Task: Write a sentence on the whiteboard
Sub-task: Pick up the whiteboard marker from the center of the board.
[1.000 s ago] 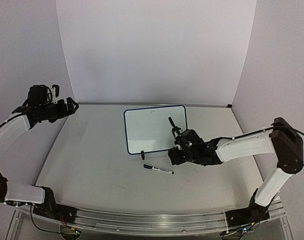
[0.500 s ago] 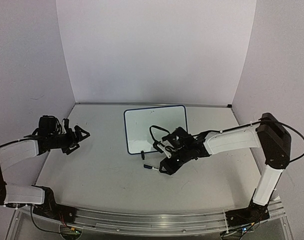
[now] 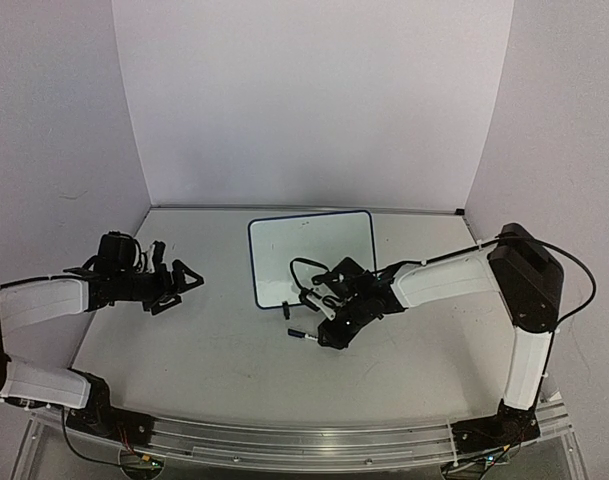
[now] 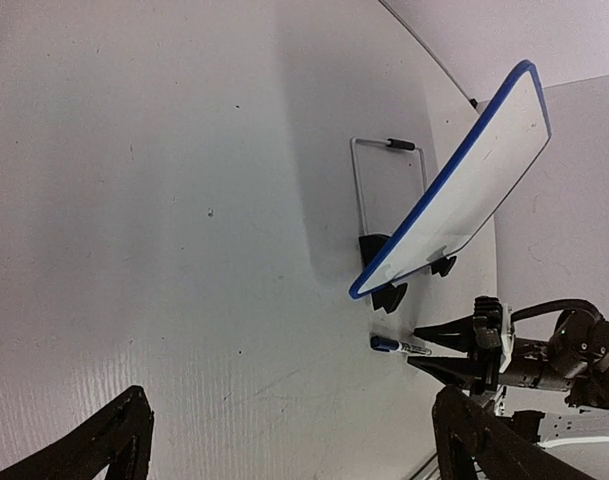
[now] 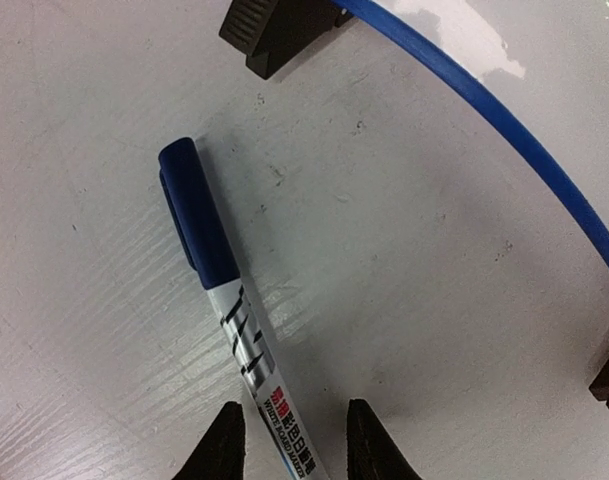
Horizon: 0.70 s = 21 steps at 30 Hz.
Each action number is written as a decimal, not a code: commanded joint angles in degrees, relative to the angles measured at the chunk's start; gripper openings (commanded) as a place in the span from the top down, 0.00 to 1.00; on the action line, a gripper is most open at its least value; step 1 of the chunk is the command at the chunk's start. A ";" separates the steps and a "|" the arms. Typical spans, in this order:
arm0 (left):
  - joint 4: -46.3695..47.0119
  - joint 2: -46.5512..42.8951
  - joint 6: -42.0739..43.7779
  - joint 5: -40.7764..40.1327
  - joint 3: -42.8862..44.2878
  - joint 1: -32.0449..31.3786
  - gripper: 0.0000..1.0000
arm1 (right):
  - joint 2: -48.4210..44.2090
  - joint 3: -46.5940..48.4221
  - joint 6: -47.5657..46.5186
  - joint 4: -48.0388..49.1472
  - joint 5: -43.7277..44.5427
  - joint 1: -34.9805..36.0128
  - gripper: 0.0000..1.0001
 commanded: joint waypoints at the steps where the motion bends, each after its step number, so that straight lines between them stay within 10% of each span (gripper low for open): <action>1: 1.99 2.44 1.08 -0.31 3.76 -1.94 0.04 | 1.83 1.80 -1.54 -0.98 1.49 -0.15 0.72; 11: 2.86 5.67 1.37 0.97 5.39 -7.04 0.04 | 0.05 0.44 -2.52 0.40 1.70 0.51 1.00; 21: 2.49 10.24 2.26 7.30 12.29 -18.95 0.05 | -11.55 -0.99 -1.08 1.88 -2.97 2.83 1.00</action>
